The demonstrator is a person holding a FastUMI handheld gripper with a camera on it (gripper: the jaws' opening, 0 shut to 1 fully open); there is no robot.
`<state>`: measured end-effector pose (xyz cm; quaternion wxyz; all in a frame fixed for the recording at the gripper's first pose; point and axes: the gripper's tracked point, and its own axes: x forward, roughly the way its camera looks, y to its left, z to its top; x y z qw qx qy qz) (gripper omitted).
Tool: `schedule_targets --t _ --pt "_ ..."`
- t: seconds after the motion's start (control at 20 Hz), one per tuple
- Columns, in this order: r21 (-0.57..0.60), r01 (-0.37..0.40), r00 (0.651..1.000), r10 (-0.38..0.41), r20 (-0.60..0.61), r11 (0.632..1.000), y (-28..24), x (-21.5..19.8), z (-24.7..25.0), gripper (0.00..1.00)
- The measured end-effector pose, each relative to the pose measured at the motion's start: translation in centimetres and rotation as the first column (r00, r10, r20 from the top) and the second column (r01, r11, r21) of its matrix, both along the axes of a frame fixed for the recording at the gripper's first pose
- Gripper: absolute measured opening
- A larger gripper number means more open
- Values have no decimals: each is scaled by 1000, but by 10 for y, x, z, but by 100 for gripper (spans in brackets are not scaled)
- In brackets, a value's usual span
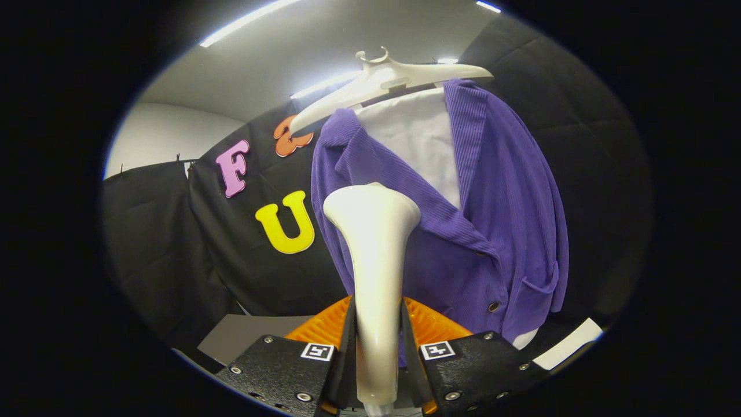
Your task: Iron the clothes twice with a garment steamer, once on the left side and once on the right side.
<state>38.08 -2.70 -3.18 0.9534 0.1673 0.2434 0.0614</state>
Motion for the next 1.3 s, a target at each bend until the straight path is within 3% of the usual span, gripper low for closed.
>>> schedule_targets --t 0.7,1.3 --pt "-49 -27 974 15 -228 998 0 -49 -117 40" --pt "-91 -51 912 10 -410 995 -11 -106 -214 40"
